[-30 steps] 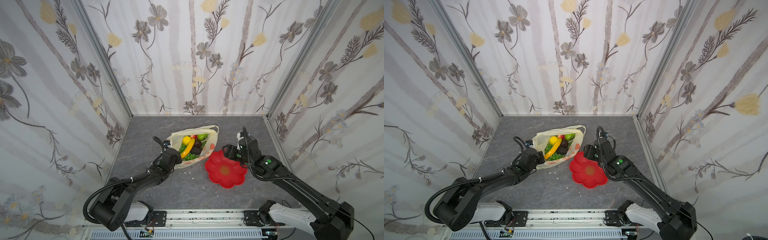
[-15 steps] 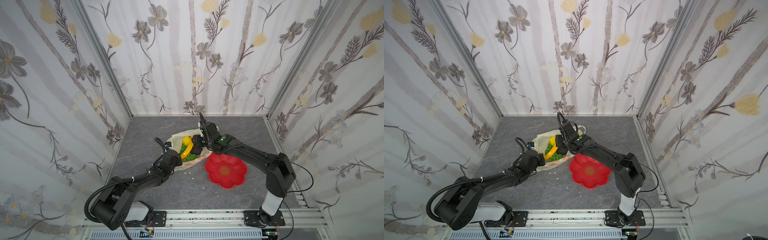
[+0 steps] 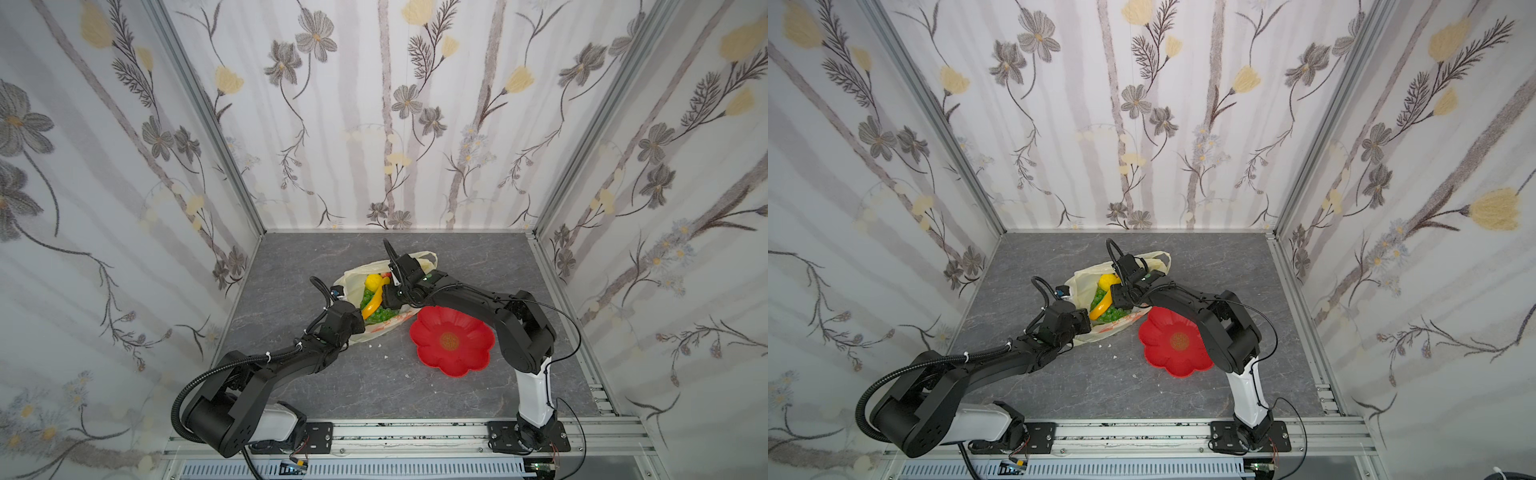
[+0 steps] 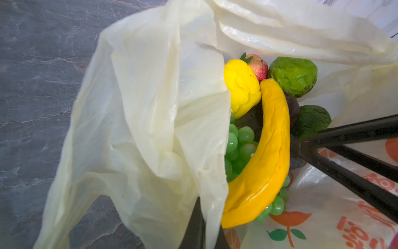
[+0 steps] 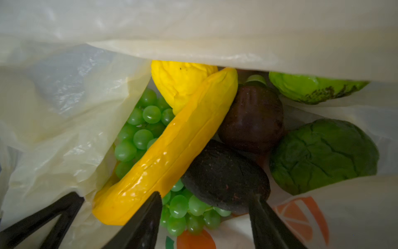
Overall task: Take fruits out of the plastic bag
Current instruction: Pick up the fruit from the plastic bag.
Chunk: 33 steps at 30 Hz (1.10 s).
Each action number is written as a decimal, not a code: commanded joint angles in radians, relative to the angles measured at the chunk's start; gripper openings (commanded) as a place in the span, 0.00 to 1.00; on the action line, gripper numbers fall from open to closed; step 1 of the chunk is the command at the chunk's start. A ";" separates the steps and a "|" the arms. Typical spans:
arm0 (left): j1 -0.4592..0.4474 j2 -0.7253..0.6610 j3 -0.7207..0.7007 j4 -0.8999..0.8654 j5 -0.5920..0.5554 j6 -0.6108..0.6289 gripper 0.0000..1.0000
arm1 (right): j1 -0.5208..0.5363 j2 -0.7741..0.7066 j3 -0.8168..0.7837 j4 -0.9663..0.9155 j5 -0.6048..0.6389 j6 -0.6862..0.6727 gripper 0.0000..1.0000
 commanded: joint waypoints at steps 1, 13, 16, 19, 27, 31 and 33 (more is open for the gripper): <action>0.000 0.000 -0.003 0.031 0.003 -0.008 0.00 | 0.000 0.025 0.029 -0.014 0.001 -0.046 0.69; 0.004 -0.018 -0.003 0.031 0.010 -0.005 0.07 | 0.000 0.090 0.078 -0.067 0.031 -0.113 0.76; 0.007 -0.021 -0.004 0.031 0.013 -0.005 0.07 | 0.002 0.106 0.096 -0.076 0.035 -0.118 0.77; 0.008 -0.024 -0.006 0.030 0.014 -0.005 0.08 | 0.006 0.133 0.126 -0.097 0.047 -0.120 0.77; 0.009 -0.020 -0.006 0.031 0.015 -0.007 0.09 | 0.012 0.173 0.168 -0.112 0.056 -0.112 0.86; 0.011 -0.017 -0.006 0.030 0.016 -0.007 0.09 | 0.012 0.182 0.186 -0.112 0.047 -0.113 0.88; 0.011 -0.017 -0.006 0.031 0.015 -0.005 0.09 | 0.015 0.190 0.196 -0.114 0.042 -0.116 0.89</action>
